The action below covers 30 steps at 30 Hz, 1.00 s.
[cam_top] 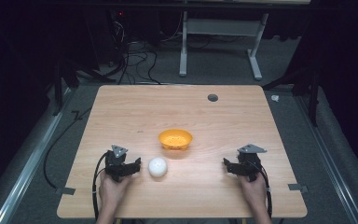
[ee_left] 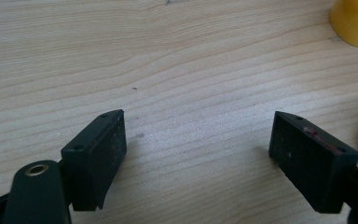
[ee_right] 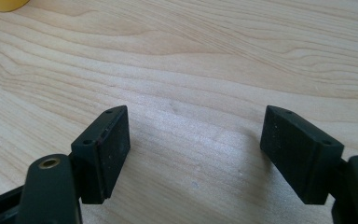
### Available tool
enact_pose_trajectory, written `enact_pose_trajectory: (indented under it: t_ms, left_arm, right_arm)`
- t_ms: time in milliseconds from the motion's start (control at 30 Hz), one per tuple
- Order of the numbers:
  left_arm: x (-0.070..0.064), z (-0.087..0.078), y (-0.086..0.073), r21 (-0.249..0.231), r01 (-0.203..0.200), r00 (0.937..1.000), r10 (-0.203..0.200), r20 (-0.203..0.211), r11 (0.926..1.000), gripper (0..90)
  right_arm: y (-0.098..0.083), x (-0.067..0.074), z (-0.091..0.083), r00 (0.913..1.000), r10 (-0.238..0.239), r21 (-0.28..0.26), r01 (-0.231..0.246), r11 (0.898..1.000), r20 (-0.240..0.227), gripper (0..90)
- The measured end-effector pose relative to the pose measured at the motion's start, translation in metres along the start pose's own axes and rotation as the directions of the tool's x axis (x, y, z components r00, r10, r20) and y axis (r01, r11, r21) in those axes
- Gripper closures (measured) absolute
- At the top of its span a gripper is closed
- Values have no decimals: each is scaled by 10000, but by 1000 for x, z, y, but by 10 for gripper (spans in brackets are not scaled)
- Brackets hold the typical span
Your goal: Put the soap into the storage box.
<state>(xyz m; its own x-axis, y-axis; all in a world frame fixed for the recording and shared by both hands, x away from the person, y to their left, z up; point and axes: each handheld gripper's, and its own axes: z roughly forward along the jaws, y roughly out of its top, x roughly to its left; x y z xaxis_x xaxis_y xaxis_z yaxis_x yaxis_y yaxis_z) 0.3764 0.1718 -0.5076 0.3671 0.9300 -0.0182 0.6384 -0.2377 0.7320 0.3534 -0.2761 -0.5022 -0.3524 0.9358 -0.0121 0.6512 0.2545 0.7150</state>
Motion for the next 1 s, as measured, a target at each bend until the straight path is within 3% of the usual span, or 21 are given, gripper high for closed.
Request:
enact_pose_trajectory:
  t_ms: [267, 567, 1000]
  left_arm:
    - [0, -4, -2, 2, 91, 9999, -91, -42, 10000, 206]
    - [4, -9, -4, -517, 455, 9987, -442, 266, 9976, 216]
    - [1, -28, 2, -1157, 141, 9987, -83, 505, 9932, 214]
  right_arm:
    - [0, 0, 0, 10000, 17, -27, -17, 10000, -30, 246]
    - [0, 0, 0, 10000, 35, -24, -35, 10000, -31, 246]
    - [0, 0, 0, 10000, -5, -14, 5, 10000, -43, 239]
